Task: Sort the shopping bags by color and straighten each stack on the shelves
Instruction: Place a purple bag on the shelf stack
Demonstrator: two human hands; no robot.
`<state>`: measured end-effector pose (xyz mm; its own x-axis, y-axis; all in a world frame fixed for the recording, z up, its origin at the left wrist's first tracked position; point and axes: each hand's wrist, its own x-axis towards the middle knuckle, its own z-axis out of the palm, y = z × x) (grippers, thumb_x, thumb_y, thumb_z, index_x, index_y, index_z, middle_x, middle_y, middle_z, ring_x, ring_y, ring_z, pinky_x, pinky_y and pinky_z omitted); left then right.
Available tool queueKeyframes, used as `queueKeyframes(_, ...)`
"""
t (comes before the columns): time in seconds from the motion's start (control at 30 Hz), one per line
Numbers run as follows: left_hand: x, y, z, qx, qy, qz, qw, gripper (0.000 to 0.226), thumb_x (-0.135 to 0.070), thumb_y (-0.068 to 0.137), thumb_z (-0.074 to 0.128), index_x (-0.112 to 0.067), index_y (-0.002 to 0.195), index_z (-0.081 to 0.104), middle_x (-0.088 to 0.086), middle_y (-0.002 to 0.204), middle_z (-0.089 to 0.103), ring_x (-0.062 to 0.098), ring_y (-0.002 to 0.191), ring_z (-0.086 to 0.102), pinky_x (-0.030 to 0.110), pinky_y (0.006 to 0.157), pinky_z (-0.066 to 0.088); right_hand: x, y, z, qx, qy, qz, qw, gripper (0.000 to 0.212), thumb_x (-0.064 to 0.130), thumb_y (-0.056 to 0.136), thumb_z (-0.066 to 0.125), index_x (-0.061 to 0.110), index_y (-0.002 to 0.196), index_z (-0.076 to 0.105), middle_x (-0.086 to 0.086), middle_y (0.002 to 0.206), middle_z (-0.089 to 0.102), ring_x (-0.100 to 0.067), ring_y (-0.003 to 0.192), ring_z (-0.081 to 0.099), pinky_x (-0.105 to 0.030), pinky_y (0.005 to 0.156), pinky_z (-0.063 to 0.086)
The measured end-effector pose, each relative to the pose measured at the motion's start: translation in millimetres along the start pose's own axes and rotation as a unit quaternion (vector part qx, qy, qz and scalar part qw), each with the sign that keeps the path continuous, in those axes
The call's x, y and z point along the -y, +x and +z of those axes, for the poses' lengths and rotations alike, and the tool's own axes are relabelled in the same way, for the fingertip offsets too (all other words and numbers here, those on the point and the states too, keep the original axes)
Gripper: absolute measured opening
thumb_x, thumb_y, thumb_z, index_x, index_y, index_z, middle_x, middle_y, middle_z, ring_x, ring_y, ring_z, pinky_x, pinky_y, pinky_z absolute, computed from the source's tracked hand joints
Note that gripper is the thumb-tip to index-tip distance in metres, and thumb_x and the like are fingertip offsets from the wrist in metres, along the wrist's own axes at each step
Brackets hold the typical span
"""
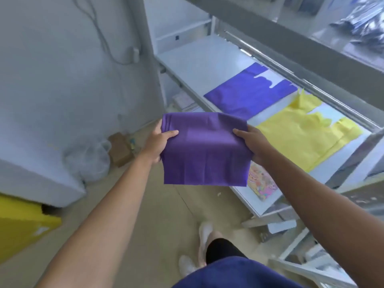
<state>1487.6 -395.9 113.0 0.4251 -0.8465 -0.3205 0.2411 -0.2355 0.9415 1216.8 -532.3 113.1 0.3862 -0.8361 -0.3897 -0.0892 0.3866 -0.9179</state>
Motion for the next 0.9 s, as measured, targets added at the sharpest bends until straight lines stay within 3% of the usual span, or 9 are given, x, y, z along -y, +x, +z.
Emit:
queueKeyframes(0.13,-40.7,108.9,26.5,0.099,0.055,0.013,0.993,0.048,0.006,0.092,0.061,-0.012,0.136,0.061,0.01,0.121,0.074,0.025,0.105,0.073,0.037,0.088,0.06,6.4,53.7,-11.0,-0.053,0.055,-0.004,0.997,0.025,0.013,0.104,0.058,0.009,0.127,0.067,-0.01,0.108,0.077,-0.019,0.084,0.075,-0.031,0.069,0.06)
queueKeyframes(0.2,-56.5,171.4,46.3,0.156,0.092,0.027,0.983,0.052,0.009,0.088,0.061,-0.007,0.137,0.059,0.016,0.126,0.071,0.029,0.11,0.071,0.04,0.093,0.058,5.9,84.2,-20.8,-0.077,0.077,-0.013,0.994,0.025,0.01,0.105,0.056,0.009,0.128,0.066,-0.008,0.107,0.077,-0.017,0.086,0.075,-0.029,0.071,0.061)
queueKeyframes(0.37,-82.7,300.7,107.3,0.266,0.11,0.029,0.957,0.054,0.015,0.085,0.054,-0.008,0.133,0.062,0.019,0.124,0.07,0.026,0.104,0.07,0.034,0.087,0.059,18.9,161.4,-44.1,-0.134,0.081,-0.024,0.987,0.032,0.011,0.105,0.056,0.008,0.136,0.061,-0.01,0.117,0.074,-0.021,0.094,0.073,-0.031,0.074,0.061)
queueKeyframes(0.53,-108.8,390.8,154.2,0.331,0.162,-0.009,0.93,0.055,0.007,0.081,0.06,-0.011,0.133,0.062,0.023,0.13,0.067,0.029,0.106,0.07,0.05,0.102,0.054,65.6,218.0,-70.3,-0.233,0.059,-0.029,0.97,0.033,0.005,0.103,0.055,0.008,0.135,0.062,-0.01,0.119,0.074,-0.018,0.092,0.074,-0.028,0.075,0.062)
queueKeyframes(0.6,-120.8,425.0,177.2,0.33,0.181,-0.003,0.926,0.074,0.0,0.072,0.066,-0.019,0.142,0.058,0.021,0.135,0.065,0.03,0.115,0.068,0.052,0.106,0.053,89.8,237.2,-85.2,-0.257,0.047,-0.05,0.964,0.027,0.002,0.103,0.054,0.009,0.127,0.064,-0.006,0.105,0.074,-0.011,0.08,0.074,-0.026,0.071,0.062)
queueKeyframes(0.67,-124.3,469.7,207.0,0.308,0.162,0.022,0.937,0.088,-0.004,0.063,0.07,-0.024,0.147,0.053,0.017,0.136,0.065,0.031,0.117,0.067,0.043,0.098,0.058,114.2,255.4,-100.2,-0.299,0.038,-0.089,0.949,0.019,0.003,0.1,0.059,0.009,0.116,0.067,-0.002,0.097,0.074,-0.01,0.078,0.072,-0.028,0.072,0.061)
queueKeyframes(0.77,-141.1,488.6,243.2,0.294,0.113,0.069,0.947,0.06,-0.009,0.054,0.078,-0.005,0.112,0.067,0.014,0.096,0.068,0.028,0.086,0.068,0.041,0.072,0.054,137.1,276.9,-125.6,-0.344,0.016,-0.145,0.927,0.031,0.012,0.091,0.067,0.002,0.121,0.067,-0.01,0.11,0.073,-0.012,0.092,0.071,-0.028,0.082,0.057)
queueKeyframes(0.83,-143.7,490.5,249.8,0.295,0.073,0.075,0.95,0.059,-0.001,0.064,0.076,-0.005,0.122,0.066,0.015,0.099,0.069,0.028,0.085,0.067,0.038,0.07,0.055,134.0,288.8,-137.2,-0.353,0.025,-0.199,0.914,0.034,0.01,0.093,0.066,0.001,0.126,0.065,-0.02,0.126,0.069,-0.021,0.109,0.071,-0.035,0.091,0.058)
queueKeyframes(0.9,-127.3,503.4,250.4,0.299,0.07,0.072,0.949,0.064,0.006,0.074,0.068,-0.025,0.13,0.066,0.013,0.11,0.071,0.025,0.089,0.069,0.038,0.077,0.059,122.1,299.8,-136.2,-0.37,0.041,-0.188,0.909,0.032,0.009,0.091,0.069,0.003,0.123,0.066,-0.024,0.127,0.069,-0.032,0.111,0.071,-0.043,0.094,0.06)
